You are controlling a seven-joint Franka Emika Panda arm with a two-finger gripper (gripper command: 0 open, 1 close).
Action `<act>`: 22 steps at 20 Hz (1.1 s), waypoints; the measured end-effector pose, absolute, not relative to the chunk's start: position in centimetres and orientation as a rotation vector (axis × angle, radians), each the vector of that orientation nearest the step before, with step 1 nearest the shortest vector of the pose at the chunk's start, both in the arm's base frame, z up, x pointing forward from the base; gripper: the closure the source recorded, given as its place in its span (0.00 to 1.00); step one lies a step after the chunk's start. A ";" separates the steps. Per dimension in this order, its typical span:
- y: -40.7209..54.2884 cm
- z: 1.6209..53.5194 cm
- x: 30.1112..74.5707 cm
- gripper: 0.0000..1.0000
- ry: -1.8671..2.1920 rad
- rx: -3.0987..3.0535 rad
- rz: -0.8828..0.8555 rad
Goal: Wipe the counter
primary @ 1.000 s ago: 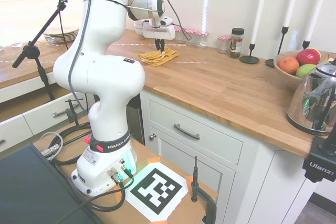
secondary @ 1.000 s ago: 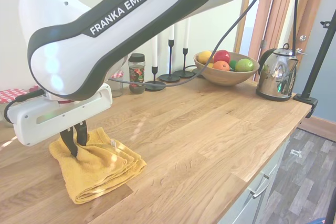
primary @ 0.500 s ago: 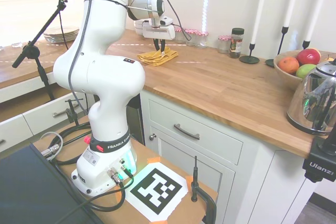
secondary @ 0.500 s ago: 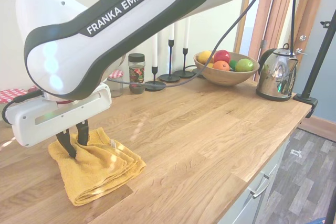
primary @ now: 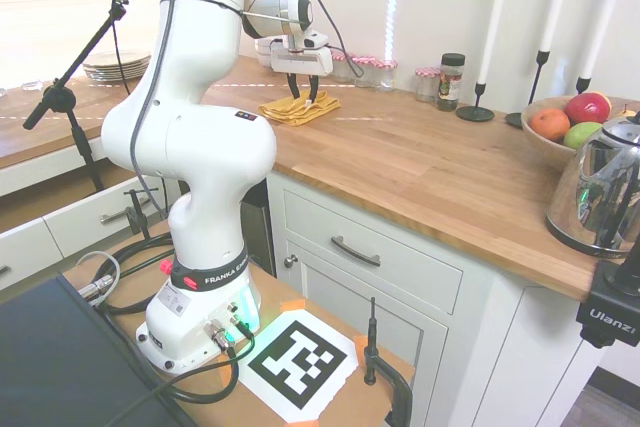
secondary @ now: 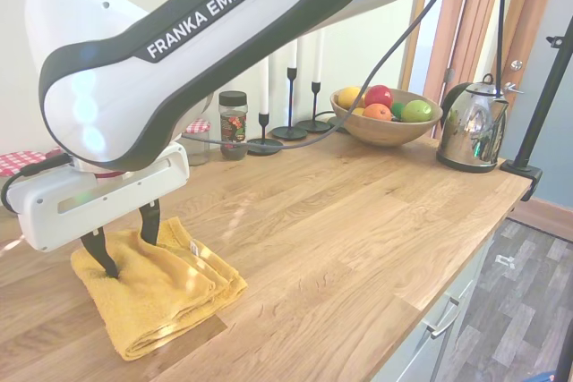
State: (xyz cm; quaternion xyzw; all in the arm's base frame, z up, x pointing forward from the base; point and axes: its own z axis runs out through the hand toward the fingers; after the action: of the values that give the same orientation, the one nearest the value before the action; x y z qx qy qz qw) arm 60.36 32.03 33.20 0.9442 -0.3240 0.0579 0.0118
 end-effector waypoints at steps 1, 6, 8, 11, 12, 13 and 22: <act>32.1 33.2 60.3 0.00 -1.008 2.946 0.181; 33.1 33.3 59.7 0.00 -0.989 2.959 0.185; 33.3 33.3 59.4 0.00 -0.984 2.964 0.189; 33.6 33.4 58.9 0.00 -0.977 2.975 0.199; 33.7 33.3 58.7 0.00 -0.974 2.978 0.201; 33.7 33.3 58.4 0.00 -0.972 2.981 0.201; 33.6 33.4 57.7 0.00 -0.967 2.988 0.207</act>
State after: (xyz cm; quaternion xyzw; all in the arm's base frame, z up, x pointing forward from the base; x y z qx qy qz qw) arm 57.66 33.57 33.41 0.9493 -0.3072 0.0659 -0.0032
